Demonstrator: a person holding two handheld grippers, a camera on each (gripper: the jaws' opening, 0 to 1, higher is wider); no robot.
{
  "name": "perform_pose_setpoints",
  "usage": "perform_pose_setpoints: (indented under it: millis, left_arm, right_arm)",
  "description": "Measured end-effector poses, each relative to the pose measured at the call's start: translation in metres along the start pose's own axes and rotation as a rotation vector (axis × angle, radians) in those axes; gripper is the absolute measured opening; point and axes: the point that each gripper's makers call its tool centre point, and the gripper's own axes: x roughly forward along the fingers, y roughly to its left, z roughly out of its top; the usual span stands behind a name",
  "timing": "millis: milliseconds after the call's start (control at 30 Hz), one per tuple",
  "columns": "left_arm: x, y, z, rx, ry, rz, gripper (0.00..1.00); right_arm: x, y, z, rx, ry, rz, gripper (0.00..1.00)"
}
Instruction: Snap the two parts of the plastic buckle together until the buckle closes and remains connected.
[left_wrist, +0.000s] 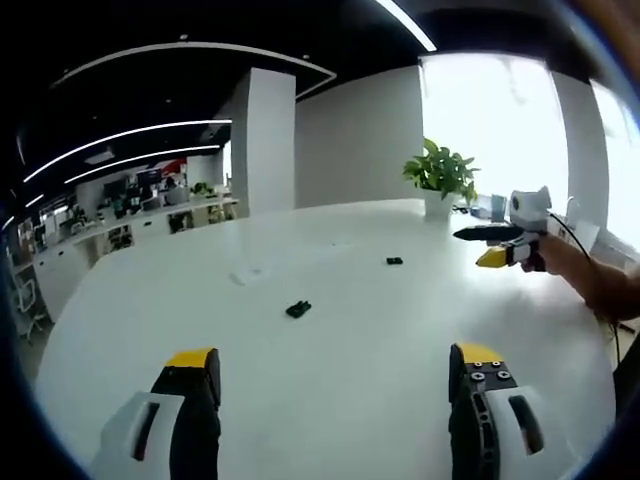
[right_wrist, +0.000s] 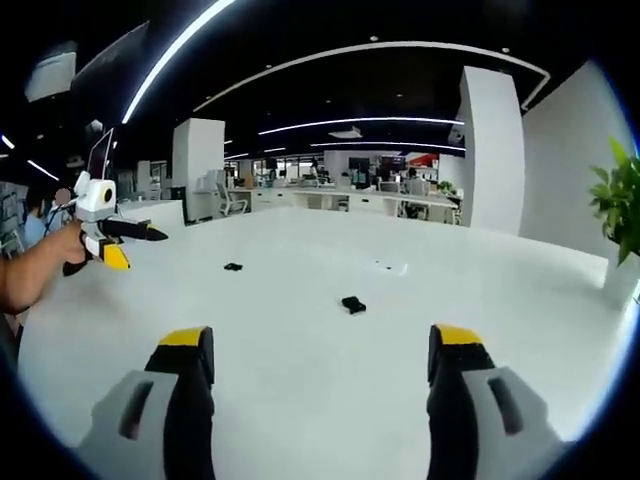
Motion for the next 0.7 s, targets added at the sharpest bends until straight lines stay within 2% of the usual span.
perform_pose_setpoints:
  millis: [200,367,533,700]
  left_arm:
    - [0.002,0.005,0.001,0.003,0.0,0.004,0.97]
    - [0.007,0.005,0.004,0.009,-0.002,-0.003,0.97]
    - [0.012,0.007,0.008,0.006,-0.006,-0.002,0.98]
    - [0.015,0.011,0.012,0.006,-0.01,0.002,0.99]
  right_arm:
    - [0.006,-0.006,-0.005,0.003,0.013,-0.02,0.94]
    - [0.007,-0.01,-0.004,0.033,0.016,-0.013,0.93]
    - [0.01,-0.011,-0.001,0.036,0.003,-0.016,0.99]
    - [0.014,-0.01,-0.005,0.046,0.018,0.007,1.0]
